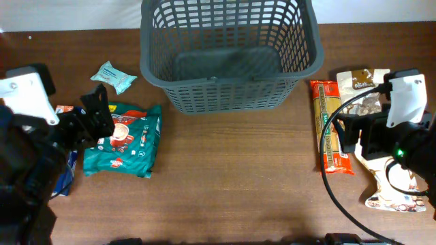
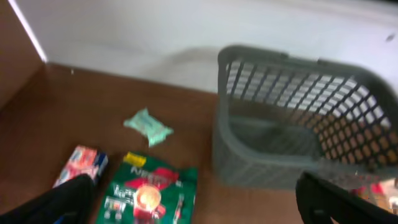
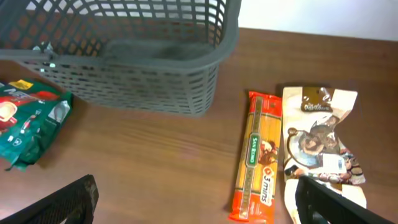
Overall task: Pack container
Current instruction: 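Move the left gripper over the green Nescafe coffee bag, then lower the left gripper and grasp the Nescafe bag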
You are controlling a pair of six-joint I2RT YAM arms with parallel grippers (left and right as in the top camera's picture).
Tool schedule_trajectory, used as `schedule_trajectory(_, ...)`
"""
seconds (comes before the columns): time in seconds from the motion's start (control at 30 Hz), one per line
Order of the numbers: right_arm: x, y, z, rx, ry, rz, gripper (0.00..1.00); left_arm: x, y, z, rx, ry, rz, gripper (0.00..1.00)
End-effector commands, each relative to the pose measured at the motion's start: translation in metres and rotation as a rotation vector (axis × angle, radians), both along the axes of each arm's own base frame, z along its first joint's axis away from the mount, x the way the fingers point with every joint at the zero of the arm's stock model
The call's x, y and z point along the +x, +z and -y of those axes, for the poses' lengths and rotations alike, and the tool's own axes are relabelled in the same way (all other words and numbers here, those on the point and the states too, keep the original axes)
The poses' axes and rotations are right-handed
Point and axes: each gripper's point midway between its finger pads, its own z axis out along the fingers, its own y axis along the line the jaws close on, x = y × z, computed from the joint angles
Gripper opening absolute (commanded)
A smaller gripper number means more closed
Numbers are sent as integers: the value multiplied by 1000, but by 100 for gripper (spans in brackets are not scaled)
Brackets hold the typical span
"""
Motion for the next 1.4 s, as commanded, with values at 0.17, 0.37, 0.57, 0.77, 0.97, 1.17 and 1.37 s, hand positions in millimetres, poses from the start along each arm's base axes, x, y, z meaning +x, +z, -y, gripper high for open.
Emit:
schedule_trajectory(0.17, 6, -14, -3, 9, 19, -79, 99, 0, -66, -21, 51, 90, -325, 93)
schedule_trajectory(0.37, 15, -28, -3, 13, 19, -147, 99, -5, -146, -20, 10, 108, -772, 99)
schedule_trajectory(0.57, 15, -42, -3, 17, 19, -222, 99, 30, -191, -17, 72, -4, -942, 99)
schedule_trajectory(0.77, 11, -46, -3, 18, 19, -248, 99, 74, -229, -17, 126, -82, -986, 99)
schedule_trajectory(0.97, 10, -46, -3, 18, 19, -252, 99, 92, -270, -17, 143, -136, -1072, 99)
schedule_trajectory(1.17, 10, -47, -2, 15, 16, -251, 99, 91, -315, 2, 71, -199, -1117, 99)
schedule_trajectory(1.37, 11, -46, -1, 9, 13, -248, 99, 64, -354, 18, 76, -236, -1219, 99)
